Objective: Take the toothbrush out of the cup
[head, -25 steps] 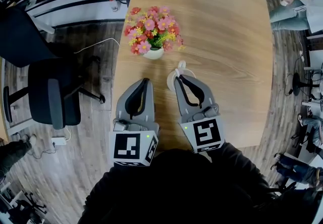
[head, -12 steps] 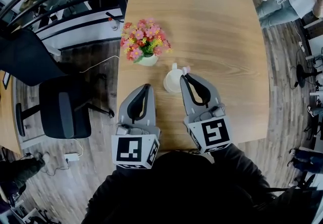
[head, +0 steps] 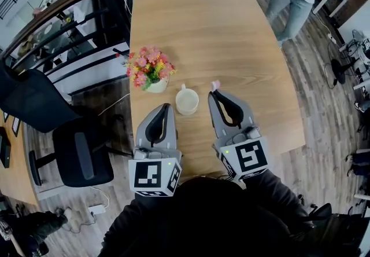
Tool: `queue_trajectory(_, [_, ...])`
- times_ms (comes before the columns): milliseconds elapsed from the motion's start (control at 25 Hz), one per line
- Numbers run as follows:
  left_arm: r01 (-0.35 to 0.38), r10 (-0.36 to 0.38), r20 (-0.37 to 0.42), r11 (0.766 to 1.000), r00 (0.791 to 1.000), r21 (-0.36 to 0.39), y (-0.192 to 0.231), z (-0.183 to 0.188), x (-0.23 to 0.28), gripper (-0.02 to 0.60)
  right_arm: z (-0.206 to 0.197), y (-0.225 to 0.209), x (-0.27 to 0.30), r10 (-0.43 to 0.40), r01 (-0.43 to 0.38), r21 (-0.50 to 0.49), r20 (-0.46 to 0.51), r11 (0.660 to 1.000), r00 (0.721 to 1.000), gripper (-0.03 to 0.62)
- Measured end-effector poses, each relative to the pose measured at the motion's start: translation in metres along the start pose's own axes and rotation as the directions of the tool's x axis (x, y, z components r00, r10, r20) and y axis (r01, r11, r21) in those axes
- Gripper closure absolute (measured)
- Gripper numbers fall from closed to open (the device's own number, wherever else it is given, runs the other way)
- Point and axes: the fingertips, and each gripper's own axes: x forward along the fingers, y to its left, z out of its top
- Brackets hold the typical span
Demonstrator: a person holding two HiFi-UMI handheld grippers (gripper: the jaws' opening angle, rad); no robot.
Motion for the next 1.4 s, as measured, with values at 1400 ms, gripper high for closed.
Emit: queue_trajectory(1400, [0.124, -0.126, 0.016, 0.988, 0.992, 0.094, -0.042, 0.020, -0.002, 0.574, 0.016, -0.021, -0.048, -0.091, 0.083, 0.092, 0.081, 0.992, 0.993, 0.572])
